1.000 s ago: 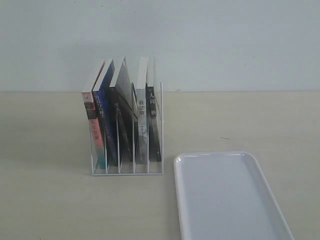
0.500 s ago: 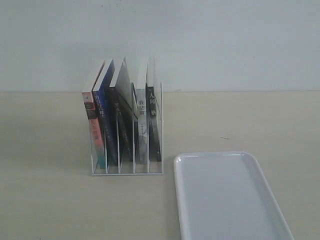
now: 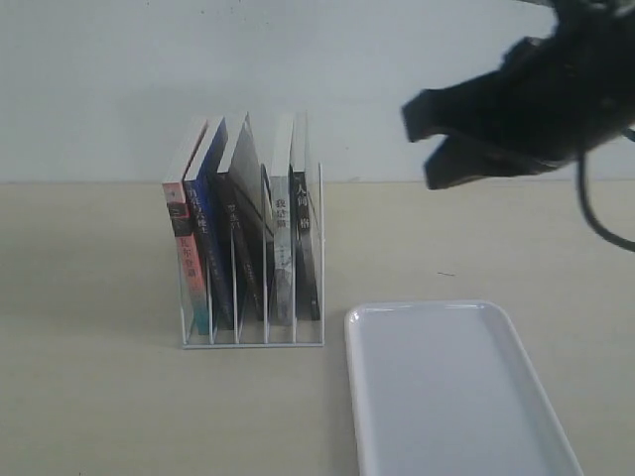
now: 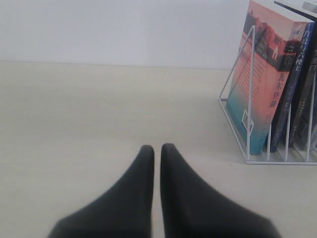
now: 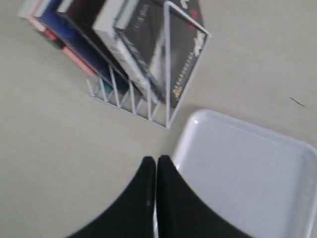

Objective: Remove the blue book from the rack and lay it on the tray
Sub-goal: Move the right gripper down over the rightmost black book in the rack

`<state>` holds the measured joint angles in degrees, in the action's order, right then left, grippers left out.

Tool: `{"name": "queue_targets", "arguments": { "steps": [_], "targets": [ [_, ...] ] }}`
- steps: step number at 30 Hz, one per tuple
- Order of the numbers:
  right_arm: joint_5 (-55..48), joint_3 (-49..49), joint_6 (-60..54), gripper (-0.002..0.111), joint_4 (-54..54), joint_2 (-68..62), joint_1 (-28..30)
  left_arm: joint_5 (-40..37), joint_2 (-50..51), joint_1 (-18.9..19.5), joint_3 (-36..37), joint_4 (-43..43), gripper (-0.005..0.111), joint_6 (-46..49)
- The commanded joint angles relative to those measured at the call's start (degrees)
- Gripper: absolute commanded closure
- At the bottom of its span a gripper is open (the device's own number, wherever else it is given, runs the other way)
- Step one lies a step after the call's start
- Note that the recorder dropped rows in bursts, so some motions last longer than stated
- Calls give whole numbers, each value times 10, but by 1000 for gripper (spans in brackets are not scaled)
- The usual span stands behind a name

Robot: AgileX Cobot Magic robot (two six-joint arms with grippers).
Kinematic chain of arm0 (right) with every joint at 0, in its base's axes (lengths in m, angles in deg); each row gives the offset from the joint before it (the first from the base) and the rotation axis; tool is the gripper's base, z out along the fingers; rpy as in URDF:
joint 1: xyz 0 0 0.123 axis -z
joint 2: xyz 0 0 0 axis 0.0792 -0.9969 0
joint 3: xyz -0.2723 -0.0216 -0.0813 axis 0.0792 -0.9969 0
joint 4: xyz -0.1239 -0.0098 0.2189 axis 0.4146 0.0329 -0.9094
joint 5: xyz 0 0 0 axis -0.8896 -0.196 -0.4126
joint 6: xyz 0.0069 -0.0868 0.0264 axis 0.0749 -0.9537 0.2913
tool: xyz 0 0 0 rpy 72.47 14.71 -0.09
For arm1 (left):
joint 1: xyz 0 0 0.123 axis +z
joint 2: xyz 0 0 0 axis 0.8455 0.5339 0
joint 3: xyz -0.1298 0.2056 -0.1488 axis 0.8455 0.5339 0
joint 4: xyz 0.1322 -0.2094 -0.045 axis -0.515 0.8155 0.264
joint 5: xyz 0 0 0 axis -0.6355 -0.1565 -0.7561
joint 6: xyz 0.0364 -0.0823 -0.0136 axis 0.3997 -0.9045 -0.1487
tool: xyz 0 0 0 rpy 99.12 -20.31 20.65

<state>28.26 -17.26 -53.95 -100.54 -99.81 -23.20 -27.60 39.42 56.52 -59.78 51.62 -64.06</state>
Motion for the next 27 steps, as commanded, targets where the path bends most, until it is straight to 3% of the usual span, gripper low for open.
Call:
{"name": "queue_targets", "arguments": {
  "steps": [1,7,12,14,27],
  "targets": [
    [-2,81,5,108,46,-73,-56,-1,-2,0,2,6,103,1],
    [13,169,27,103,46,-140,-54,-1,-2,0,2,6,103,1],
    [38,223,95,71,72,-192,-54,-1,-2,0,2,6,103,1],
    [51,242,136,65,97,-213,-54,-1,-2,0,2,6,103,1],
    [77,327,168,65,126,-327,-54,-1,-2,0,2,6,103,1]
  ]
}}
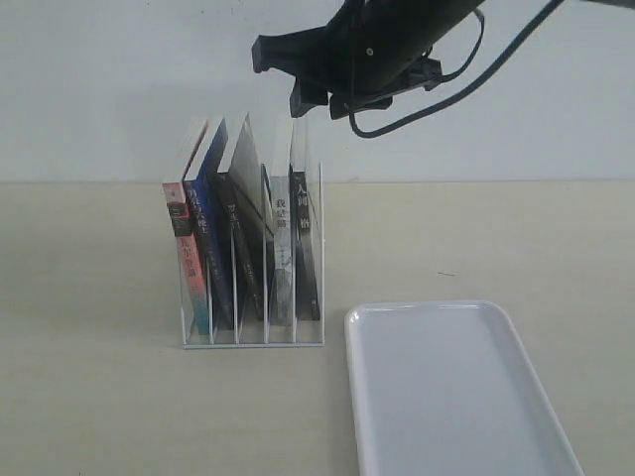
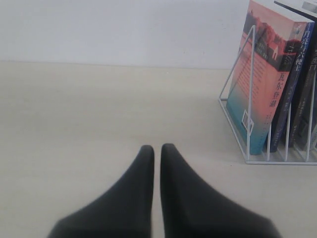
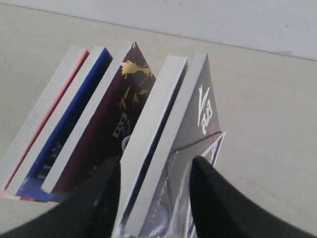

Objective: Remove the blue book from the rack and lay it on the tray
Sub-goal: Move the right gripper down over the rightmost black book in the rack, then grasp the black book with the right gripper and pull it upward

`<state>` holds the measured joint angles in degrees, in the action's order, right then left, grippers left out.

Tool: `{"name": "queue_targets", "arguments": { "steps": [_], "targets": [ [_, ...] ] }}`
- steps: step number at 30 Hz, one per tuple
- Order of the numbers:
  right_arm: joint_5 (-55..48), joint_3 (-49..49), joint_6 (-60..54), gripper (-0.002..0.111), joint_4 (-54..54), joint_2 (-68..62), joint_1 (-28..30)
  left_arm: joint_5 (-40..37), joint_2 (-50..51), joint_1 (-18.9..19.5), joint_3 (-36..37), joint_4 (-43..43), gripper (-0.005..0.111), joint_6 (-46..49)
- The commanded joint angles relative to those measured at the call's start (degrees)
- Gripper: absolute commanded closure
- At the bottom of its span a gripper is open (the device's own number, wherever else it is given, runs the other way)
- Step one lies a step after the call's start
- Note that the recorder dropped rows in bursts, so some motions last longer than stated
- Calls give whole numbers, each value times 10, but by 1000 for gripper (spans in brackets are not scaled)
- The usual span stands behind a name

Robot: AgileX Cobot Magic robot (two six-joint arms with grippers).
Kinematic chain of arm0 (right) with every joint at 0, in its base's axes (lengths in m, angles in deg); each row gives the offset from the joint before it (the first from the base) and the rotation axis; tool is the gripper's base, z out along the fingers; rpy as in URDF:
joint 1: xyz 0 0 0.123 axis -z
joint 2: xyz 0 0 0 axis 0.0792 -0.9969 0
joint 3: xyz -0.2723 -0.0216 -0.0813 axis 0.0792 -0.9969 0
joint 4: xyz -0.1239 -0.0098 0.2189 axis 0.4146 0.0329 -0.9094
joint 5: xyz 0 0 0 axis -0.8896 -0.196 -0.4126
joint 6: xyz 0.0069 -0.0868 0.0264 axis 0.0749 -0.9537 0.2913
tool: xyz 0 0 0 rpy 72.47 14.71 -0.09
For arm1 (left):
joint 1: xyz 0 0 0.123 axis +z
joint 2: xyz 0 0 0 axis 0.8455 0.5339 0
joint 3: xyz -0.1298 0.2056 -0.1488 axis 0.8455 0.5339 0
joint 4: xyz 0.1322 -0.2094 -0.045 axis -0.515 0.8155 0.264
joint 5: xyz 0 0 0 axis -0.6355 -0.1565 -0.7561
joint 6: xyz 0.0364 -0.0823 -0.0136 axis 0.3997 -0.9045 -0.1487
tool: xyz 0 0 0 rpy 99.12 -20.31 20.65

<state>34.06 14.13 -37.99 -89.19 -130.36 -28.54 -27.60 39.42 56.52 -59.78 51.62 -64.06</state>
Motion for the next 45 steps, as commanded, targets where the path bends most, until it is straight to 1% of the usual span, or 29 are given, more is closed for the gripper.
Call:
{"name": "queue_targets", "arguments": {
  "steps": [1,7,27,38,45],
  "targets": [
    [26,13,8,65,11,-25,-1,-1,-2,0,2,6,103,1],
    [49,13,10,65,11,-37,-1,-1,-2,0,2,6,103,1],
    [35,13,11,65,10,-67,-1,-1,-2,0,2,6,103,1],
    [3,13,25,65,68,-67,-1,-1,-2,0,2,6,103,1],
    [-3,13,29,65,72,-67,-1,-1,-2,0,2,6,103,1]
  ]
}}
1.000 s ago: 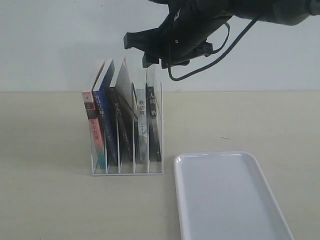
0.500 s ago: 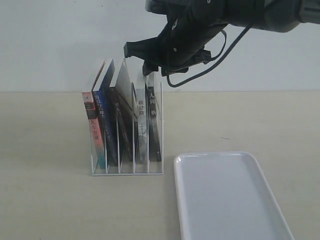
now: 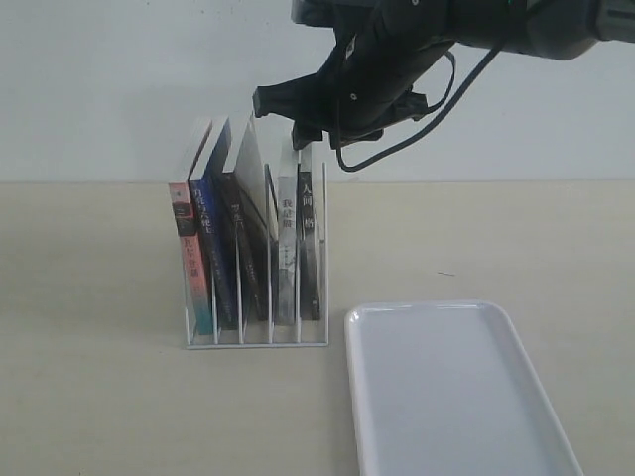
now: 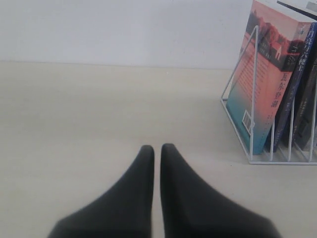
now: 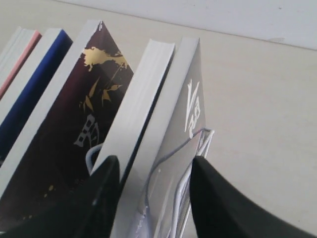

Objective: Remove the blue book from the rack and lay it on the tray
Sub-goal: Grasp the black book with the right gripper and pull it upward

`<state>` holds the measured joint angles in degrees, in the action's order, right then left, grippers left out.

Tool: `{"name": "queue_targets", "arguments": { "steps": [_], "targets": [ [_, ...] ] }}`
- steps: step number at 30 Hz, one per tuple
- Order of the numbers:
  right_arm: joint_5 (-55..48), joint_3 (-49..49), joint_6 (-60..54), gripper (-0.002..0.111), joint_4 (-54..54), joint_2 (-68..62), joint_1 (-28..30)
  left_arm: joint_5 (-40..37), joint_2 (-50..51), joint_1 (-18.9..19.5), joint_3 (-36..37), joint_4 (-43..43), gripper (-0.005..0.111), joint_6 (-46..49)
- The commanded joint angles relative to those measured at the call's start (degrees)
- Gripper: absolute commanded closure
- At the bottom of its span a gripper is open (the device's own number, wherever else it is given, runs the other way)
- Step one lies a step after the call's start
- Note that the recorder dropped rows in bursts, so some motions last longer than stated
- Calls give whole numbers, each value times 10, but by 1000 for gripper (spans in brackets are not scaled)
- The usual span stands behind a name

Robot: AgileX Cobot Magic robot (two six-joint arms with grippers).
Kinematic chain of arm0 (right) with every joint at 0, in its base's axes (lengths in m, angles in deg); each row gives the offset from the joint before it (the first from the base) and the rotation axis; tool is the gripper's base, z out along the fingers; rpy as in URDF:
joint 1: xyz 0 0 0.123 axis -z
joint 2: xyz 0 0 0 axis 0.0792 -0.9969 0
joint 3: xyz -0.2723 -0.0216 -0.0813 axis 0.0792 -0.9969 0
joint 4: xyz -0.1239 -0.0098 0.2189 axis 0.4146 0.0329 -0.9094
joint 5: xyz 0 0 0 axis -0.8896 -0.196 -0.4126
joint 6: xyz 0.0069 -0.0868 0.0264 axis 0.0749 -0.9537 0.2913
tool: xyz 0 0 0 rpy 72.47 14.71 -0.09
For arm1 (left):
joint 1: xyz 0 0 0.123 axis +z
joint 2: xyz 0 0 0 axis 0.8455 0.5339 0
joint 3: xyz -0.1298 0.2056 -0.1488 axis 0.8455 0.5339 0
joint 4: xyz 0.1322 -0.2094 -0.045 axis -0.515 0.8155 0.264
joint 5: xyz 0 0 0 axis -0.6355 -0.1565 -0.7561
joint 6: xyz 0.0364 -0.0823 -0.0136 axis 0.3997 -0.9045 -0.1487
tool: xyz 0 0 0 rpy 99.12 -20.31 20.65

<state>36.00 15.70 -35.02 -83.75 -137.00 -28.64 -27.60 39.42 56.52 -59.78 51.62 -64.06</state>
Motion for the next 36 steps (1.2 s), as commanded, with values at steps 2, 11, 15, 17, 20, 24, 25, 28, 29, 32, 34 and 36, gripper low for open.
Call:
{"name": "queue_targets", "arguments": {
  "steps": [2,11,15,17,20,24,25,28,29,32,34,36],
  "targets": [
    [-24,-2,-1,65,23,-1,0,-1,-2,0,2,6,103,1],
    [-29,-2,4,65,30,0,0,-1,-2,0,2,6,103,1],
    [-23,-2,7,65,30,2,0,-1,-2,0,2,6,103,1],
    [-14,-2,9,65,30,13,0,-1,-2,0,2,6,103,1],
    [-13,-2,13,65,30,28,0,-1,-2,0,2,6,103,1],
    [-12,-2,21,65,30,22,0,-1,-2,0,2,6,103,1],
    [-12,-2,21,65,30,21,0,-1,-2,0,2,6,103,1],
    [-4,-2,31,65,30,20,0,-1,-2,0,2,6,103,1],
    [-4,-2,33,65,30,20,0,-1,-2,0,2,6,103,1],
    [-7,-2,33,65,30,17,0,-1,-2,0,2,6,103,1],
    [-15,-2,35,65,29,10,0,-1,-2,0,2,6,103,1],
    [-23,-2,35,65,29,0,0,-1,-2,0,2,6,103,1]
  ]
}}
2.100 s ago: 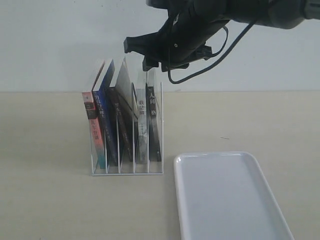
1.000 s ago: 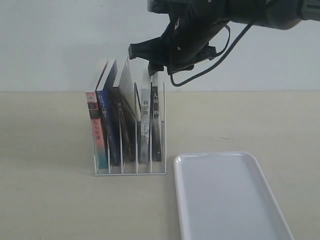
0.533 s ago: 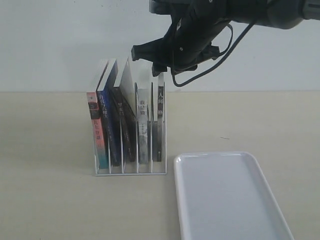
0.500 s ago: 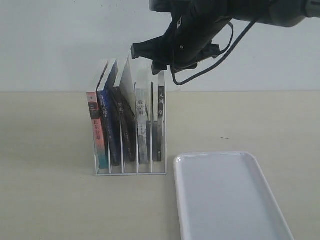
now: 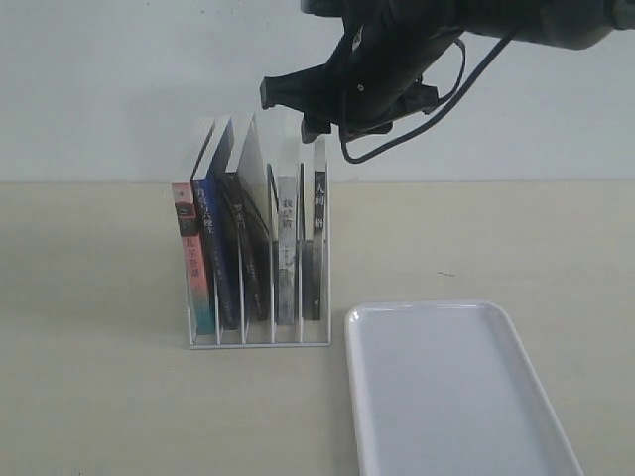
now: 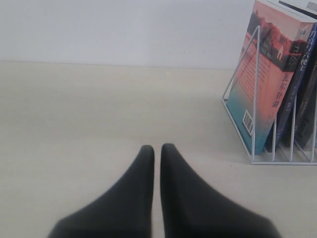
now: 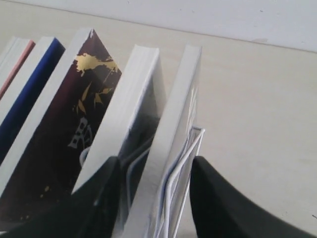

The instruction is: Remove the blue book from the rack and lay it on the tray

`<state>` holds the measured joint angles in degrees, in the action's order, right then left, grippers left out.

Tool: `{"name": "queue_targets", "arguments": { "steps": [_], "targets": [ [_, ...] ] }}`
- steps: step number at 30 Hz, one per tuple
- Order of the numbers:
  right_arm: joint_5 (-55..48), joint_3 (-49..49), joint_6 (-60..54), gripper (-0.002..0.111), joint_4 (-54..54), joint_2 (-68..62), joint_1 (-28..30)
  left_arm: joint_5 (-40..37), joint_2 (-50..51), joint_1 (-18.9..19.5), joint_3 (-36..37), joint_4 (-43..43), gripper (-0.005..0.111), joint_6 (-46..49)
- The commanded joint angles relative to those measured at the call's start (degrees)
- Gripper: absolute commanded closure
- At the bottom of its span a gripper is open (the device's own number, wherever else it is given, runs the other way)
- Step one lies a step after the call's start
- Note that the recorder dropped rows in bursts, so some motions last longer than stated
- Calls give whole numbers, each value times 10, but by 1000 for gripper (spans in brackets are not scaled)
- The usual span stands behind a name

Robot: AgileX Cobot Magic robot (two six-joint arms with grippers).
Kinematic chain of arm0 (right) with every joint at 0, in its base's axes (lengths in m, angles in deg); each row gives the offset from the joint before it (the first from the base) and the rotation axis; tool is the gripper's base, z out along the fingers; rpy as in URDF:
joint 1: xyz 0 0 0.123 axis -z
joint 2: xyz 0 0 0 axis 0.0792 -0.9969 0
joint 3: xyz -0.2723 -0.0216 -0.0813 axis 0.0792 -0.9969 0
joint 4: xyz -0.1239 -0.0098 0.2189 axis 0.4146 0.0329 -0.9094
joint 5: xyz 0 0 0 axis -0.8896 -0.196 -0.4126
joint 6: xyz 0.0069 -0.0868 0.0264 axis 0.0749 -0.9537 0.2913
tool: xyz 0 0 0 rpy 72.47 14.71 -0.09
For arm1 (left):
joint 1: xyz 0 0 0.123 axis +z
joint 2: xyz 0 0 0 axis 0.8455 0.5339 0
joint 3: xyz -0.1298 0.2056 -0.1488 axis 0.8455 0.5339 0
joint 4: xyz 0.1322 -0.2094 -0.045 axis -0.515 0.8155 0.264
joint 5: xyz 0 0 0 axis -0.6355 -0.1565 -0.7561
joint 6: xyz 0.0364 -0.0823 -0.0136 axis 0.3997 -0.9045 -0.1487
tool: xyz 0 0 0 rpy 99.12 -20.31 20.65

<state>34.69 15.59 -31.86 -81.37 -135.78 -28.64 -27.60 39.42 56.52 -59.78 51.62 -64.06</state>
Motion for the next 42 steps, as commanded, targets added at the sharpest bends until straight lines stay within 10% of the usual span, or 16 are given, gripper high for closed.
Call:
{"name": "queue_targets", "arguments": {
  "steps": [1,9,16,42],
  "targets": [
    [-15,-1,3,65,4,-13,0,-1,-2,0,2,6,103,1],
    [-35,-1,3,72,-15,-20,-1,-1,-2,0,2,6,103,1],
    [-45,-1,-1,108,-15,-23,-2,-1,-2,0,2,6,103,1],
    [-1,-1,17,108,-15,96,-2,1,-2,0,2,6,103,1]
  ]
}}
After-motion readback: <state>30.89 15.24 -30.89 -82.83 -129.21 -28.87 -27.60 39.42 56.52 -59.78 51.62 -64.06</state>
